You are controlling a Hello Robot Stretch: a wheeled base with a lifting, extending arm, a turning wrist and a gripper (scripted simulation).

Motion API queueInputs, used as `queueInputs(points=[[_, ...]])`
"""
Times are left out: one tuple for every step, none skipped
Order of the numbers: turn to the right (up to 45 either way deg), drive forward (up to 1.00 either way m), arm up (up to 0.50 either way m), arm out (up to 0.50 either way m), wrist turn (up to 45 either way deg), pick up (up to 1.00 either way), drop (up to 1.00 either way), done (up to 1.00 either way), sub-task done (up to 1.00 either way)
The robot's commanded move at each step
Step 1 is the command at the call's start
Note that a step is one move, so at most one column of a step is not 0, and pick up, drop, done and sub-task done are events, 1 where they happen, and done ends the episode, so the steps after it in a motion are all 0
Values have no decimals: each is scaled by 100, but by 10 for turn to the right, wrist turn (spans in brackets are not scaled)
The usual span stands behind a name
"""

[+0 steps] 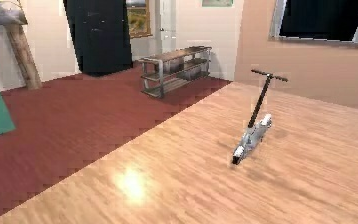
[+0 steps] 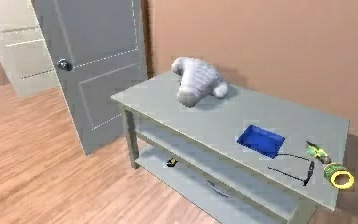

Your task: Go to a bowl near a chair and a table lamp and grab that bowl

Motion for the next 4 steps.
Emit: queueInputs(points=[[0, 100, 0, 0, 0, 0, 0, 0, 0], [-30, 0, 0, 0, 0, 0, 0, 0, 0], [0, 35, 0, 0, 0, 0, 0, 0, 0], [150, 0, 0, 0, 0, 0, 0, 0, 0]])
